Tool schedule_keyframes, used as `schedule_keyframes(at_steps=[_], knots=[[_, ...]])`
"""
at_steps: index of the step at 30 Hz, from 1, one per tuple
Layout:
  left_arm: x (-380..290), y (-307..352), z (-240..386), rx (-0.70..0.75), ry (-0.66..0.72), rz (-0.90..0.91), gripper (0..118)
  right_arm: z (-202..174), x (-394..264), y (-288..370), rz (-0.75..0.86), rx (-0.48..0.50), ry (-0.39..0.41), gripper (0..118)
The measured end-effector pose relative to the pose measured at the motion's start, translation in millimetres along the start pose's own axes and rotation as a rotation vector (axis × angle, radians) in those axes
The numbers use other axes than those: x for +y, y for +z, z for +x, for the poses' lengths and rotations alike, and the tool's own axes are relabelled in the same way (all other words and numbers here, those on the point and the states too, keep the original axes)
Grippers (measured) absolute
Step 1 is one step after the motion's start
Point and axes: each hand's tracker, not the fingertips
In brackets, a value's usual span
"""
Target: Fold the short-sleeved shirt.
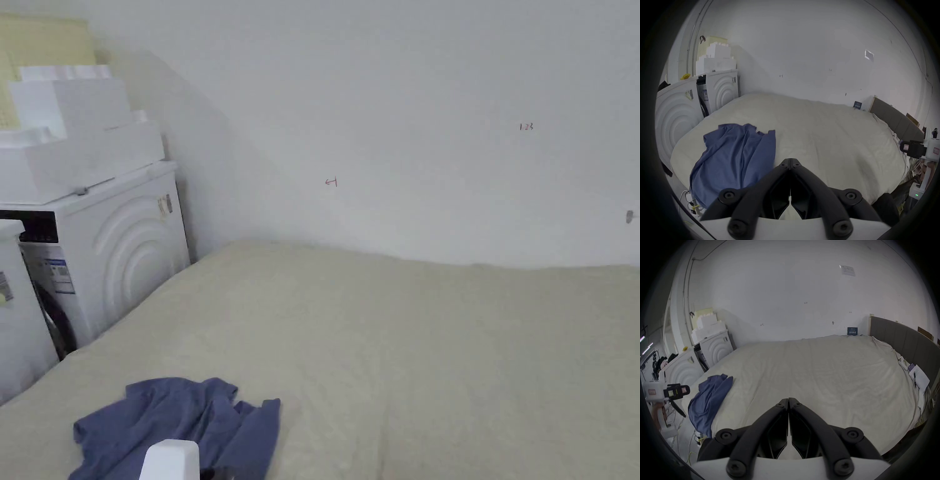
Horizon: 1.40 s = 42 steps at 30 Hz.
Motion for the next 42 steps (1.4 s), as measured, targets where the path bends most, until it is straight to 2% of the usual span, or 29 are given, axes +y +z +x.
schedule_keyframes(at_steps=[1,5,6,12,13,14,15,18,25,26,29,30,31,32,34,35,36,38,42], knots=[[-1,-2,-5,0.001,0.004,-0.005,7,0,-2,1,-0.011,0.013,0.001,1],[0,-17,-24,0.085,-0.016,-0.019,73,-4,-15,2,-0.051,0.042,-0.024,1],[1,-24,-31,0.097,-0.042,-0.026,77,-5,-19,1,-0.061,0.054,-0.029,1],[15,-81,-62,0.119,-0.097,-0.077,81,-5,-33,-10,-0.125,0.049,-0.038,1],[16,-97,-68,0.122,-0.130,-0.096,87,-4,-34,-12,-0.134,0.048,-0.048,1],[18,-111,-76,0.135,-0.150,-0.114,98,-3,-35,-13,-0.144,0.048,-0.055,1],[20,-127,-82,0.161,-0.166,-0.136,102,-1,-35,-15,-0.154,0.045,-0.058,1],[29,-169,-100,0.174,-0.126,-0.168,102,1,-36,-22,-0.180,0.022,-0.048,1],[17,-258,-129,0.209,-0.103,-0.255,99,11,-38,-38,-0.225,0.002,-0.106,1],[12,-267,-133,0.221,-0.096,-0.279,95,12,-39,-39,-0.236,-0.008,-0.100,1],[-2,-283,-143,0.246,-0.071,-0.308,94,18,-44,-42,-0.254,-0.031,-0.080,1],[-6,-278,-144,0.229,-0.027,-0.265,94,20,-45,-43,-0.262,-0.037,-0.082,1],[-8,-276,-143,0.236,-0.040,-0.253,90,22,-46,-43,-0.267,-0.042,-0.092,1],[-9,-276,-140,0.239,-0.051,-0.263,77,24,-48,-44,-0.271,-0.043,-0.100,1],[-3,-269,-134,0.176,-0.064,-0.256,38,27,-53,-46,-0.284,-0.046,-0.119,1],[-3,-267,-129,0.187,-0.078,-0.248,9,28,-55,-46,-0.289,-0.047,-0.128,1],[-3,-266,-121,0.237,-0.143,-0.235,4,29,-58,-45,-0.291,-0.043,-0.137,1],[-4,-268,-115,0.246,-0.152,-0.253,4,29,-61,-45,-0.297,-0.037,-0.151,1],[8,-261,-133,0.208,0.039,-0.239,3,29,-65,-41,-0.298,-0.034,-0.142,1]])
